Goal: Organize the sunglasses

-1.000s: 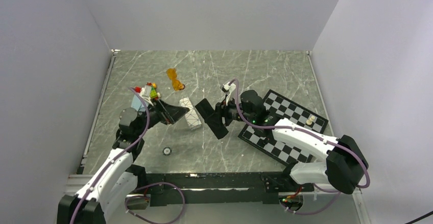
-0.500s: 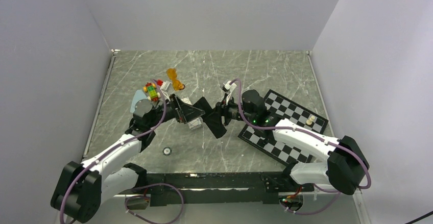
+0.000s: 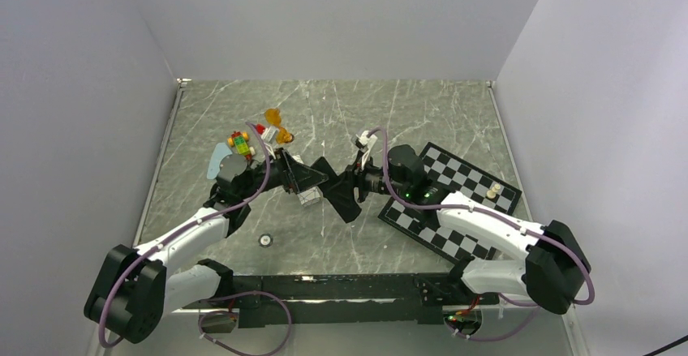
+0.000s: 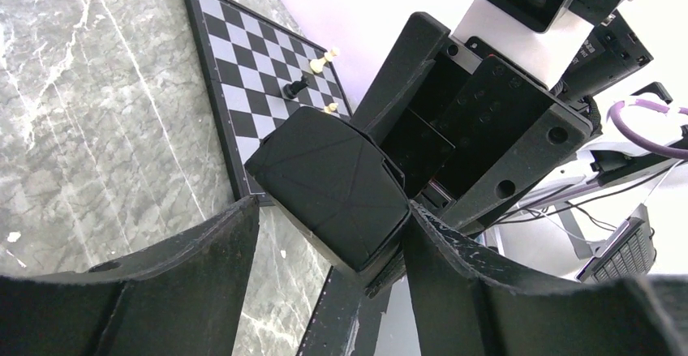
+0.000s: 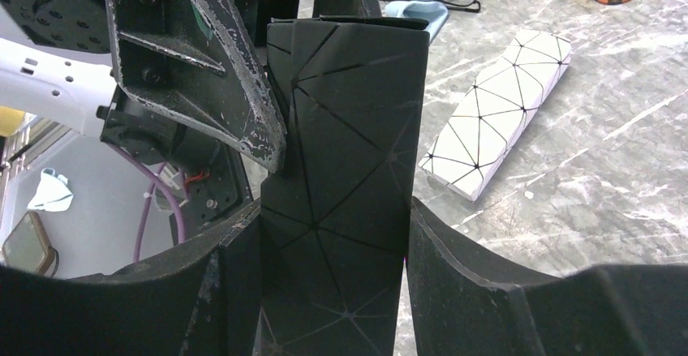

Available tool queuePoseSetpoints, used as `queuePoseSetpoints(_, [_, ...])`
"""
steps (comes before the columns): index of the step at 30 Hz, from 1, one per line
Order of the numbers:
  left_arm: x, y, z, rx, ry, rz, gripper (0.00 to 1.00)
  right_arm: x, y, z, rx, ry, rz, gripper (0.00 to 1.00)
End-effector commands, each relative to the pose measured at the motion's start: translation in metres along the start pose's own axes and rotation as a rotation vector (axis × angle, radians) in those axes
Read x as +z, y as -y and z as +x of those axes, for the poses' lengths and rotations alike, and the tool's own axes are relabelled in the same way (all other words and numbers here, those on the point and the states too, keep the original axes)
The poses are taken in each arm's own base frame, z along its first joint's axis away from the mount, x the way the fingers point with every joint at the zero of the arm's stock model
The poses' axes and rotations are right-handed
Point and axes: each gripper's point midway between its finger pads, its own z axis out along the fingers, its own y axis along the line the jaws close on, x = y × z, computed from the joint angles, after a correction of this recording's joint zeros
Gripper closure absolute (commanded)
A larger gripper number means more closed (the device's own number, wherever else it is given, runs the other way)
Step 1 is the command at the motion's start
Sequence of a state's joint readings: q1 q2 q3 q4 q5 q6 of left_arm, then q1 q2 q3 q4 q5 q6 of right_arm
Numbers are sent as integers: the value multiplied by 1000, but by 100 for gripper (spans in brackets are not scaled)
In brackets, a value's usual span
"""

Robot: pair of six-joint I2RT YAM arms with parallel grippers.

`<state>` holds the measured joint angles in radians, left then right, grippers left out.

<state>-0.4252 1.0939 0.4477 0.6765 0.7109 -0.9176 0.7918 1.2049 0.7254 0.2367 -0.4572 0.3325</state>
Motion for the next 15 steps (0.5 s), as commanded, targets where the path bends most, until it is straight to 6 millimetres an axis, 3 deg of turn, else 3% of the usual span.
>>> queuePoseSetpoints(1, [3, 16, -13, 93, 19, 61, 32, -10, -29, -35, -72, 111, -101, 74])
queuePoseSetpoints(9, [0, 33, -12, 137, 15, 149, 48, -20, -51, -44, -81, 143, -193, 75])
queuePoseSetpoints(15, [-1, 30, -10, 162, 7, 135, 75, -30, -68, -52, -77, 160, -254, 75])
